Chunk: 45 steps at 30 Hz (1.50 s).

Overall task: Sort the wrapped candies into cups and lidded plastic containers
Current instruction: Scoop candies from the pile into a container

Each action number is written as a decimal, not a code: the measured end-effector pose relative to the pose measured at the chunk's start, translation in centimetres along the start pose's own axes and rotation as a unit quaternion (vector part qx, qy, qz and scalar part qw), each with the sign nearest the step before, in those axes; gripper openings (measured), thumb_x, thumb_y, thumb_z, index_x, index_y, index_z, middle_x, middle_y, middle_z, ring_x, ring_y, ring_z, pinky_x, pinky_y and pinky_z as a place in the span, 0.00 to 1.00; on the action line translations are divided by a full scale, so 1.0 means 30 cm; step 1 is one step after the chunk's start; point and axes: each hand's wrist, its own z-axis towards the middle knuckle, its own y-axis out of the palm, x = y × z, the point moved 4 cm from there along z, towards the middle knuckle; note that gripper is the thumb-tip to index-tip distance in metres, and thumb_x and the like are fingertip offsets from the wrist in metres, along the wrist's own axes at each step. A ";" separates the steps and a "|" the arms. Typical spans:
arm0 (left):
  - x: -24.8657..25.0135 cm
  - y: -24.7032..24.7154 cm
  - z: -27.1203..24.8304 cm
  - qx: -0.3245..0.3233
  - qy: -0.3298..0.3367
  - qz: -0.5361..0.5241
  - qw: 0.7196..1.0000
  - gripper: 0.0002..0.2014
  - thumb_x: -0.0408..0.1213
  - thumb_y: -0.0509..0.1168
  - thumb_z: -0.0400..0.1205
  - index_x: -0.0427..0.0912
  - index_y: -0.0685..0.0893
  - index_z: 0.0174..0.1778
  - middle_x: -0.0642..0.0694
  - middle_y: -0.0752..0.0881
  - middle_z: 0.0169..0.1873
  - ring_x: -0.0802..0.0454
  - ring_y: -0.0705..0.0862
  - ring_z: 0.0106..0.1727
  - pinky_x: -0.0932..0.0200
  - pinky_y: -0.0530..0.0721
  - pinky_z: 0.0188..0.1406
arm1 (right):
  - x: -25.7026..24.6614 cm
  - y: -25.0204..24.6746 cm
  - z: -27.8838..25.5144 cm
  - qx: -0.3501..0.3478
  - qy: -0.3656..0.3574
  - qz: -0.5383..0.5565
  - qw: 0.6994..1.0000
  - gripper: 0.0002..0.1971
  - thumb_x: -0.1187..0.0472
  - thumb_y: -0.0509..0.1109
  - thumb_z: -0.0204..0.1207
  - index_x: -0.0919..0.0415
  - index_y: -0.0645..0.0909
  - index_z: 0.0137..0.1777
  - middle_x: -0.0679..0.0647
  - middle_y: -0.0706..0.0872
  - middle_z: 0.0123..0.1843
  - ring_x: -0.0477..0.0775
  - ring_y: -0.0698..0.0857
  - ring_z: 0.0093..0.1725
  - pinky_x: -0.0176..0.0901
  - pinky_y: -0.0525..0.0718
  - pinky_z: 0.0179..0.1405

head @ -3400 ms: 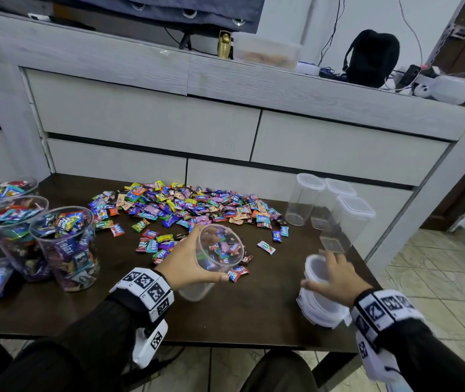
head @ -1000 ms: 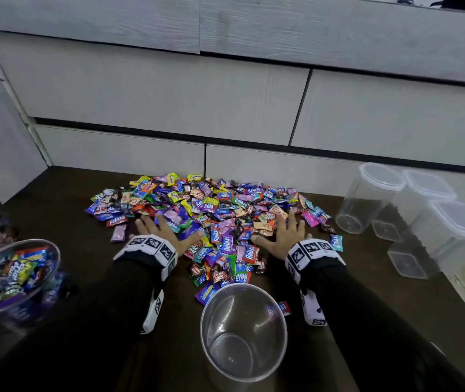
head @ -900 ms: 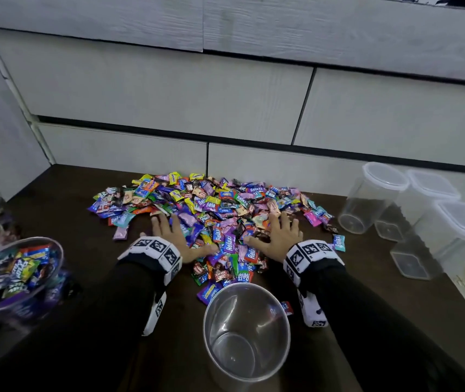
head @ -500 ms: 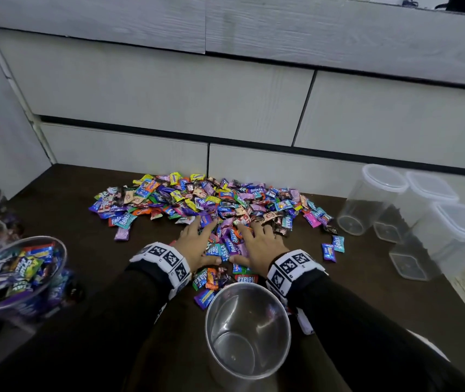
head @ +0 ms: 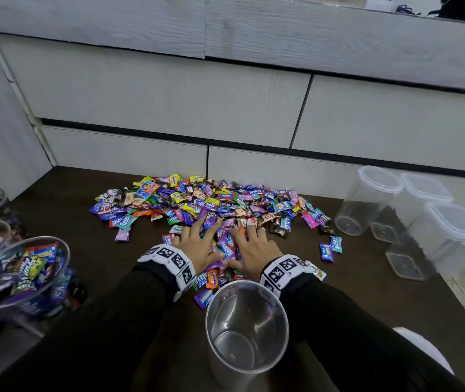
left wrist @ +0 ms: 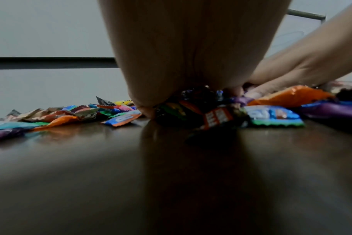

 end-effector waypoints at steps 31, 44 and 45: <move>-0.029 -0.184 -0.122 0.095 -0.050 -0.075 0.991 0.18 0.57 0.53 0.87 0.49 0.75 0.64 0.47 0.84 0.41 0.46 0.85 0.44 0.55 0.79 0.37 | 0.134 -0.200 -0.169 0.031 0.094 0.240 0.966 0.23 0.54 0.69 0.79 0.59 0.70 0.72 0.55 0.79 0.40 0.52 0.78 0.33 0.40 0.76 0.37; -0.008 -0.327 -0.196 0.210 -0.038 -0.219 0.952 0.15 0.53 0.57 0.87 0.43 0.78 0.54 0.43 0.84 0.43 0.41 0.83 0.39 0.51 0.79 0.41 | 0.159 -0.258 -0.234 0.100 0.092 0.281 0.950 0.20 0.55 0.70 0.77 0.61 0.75 0.66 0.56 0.84 0.45 0.45 0.79 0.32 0.26 0.71 0.24; 0.003 -0.362 -0.213 0.237 -0.022 -0.245 0.940 0.15 0.52 0.58 0.87 0.43 0.79 0.54 0.46 0.83 0.43 0.43 0.82 0.36 0.52 0.77 0.39 | 0.161 -0.279 -0.243 0.116 0.089 0.284 0.948 0.20 0.55 0.70 0.77 0.62 0.75 0.66 0.53 0.82 0.40 0.43 0.78 0.28 0.25 0.70 0.21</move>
